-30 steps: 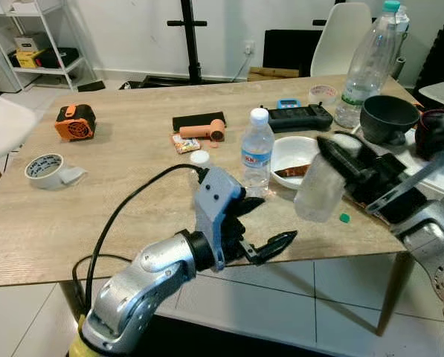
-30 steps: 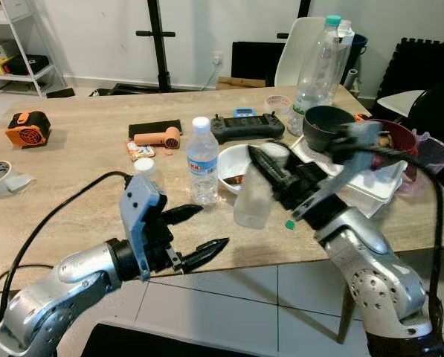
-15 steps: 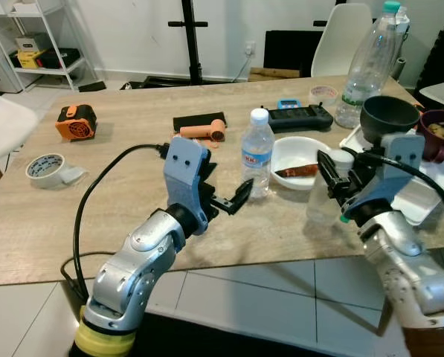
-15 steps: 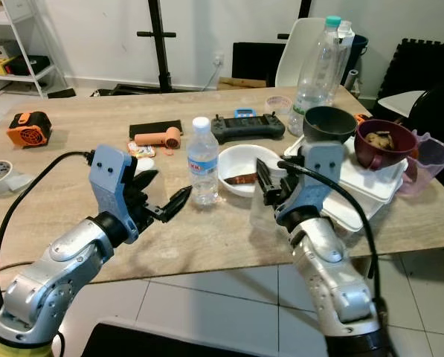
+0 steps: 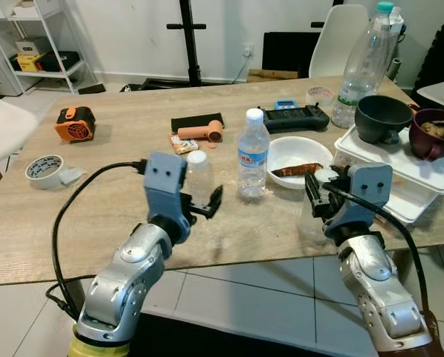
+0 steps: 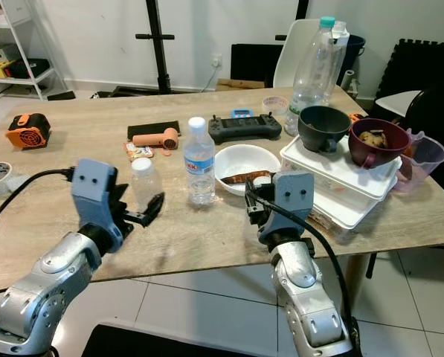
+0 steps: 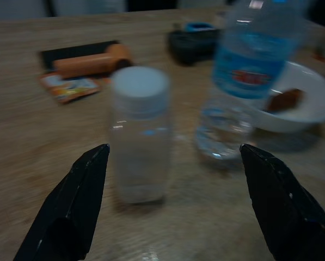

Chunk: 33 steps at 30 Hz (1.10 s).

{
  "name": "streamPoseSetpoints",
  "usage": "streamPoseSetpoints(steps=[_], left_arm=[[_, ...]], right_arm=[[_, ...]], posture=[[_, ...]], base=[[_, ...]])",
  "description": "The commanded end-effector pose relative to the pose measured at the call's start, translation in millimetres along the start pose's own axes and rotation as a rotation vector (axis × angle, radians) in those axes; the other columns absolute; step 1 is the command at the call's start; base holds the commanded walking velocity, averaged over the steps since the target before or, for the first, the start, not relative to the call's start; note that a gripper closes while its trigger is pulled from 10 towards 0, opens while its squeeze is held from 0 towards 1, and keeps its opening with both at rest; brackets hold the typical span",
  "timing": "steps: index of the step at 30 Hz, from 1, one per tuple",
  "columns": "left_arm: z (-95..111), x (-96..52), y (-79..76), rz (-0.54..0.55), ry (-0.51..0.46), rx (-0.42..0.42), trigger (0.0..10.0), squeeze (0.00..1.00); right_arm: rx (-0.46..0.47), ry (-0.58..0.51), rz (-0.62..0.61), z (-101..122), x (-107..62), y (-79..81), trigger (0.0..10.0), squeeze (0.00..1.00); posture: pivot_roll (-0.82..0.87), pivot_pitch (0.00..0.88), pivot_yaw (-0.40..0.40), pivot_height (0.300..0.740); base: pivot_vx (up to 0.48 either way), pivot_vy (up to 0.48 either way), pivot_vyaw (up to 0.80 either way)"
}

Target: Restocking fridge

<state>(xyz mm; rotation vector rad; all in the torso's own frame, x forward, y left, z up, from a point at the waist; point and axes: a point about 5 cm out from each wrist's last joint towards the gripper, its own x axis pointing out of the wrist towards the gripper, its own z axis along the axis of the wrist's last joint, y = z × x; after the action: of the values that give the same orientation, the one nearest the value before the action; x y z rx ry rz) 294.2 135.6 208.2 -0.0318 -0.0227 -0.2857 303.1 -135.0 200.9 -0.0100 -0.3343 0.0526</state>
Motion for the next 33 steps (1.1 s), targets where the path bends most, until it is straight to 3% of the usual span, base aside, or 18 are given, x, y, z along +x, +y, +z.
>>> streamPoseSetpoints(steps=[1,8,33], left_arm=[[-7,-0.6,2.8,0.028,0.016,-0.005,10.0,0.0],[-13,-0.8,6.0,0.057,0.042,0.008,10.0,0.0],[-14,1.9,0.4,0.041,0.034,0.0,10.0,0.0]], right_arm=[[-0.013,-0.001,-0.005,-4,-2.9,2.2,10.0,0.0],[-0.021,0.052,-0.05,-17,-7.1,-2.4,10.0,0.0],[-0.039,0.085,-0.067,-31,-11.9,-8.7,10.0,0.0]], posture=[[-0.05,0.134,0.036,0.74],[-0.05,0.135,0.033,0.74],[-0.05,0.137,0.028,0.74]], base=[[0.0,0.0,0.0],[0.0,0.0,0.0],[0.0,0.0,-0.76]])
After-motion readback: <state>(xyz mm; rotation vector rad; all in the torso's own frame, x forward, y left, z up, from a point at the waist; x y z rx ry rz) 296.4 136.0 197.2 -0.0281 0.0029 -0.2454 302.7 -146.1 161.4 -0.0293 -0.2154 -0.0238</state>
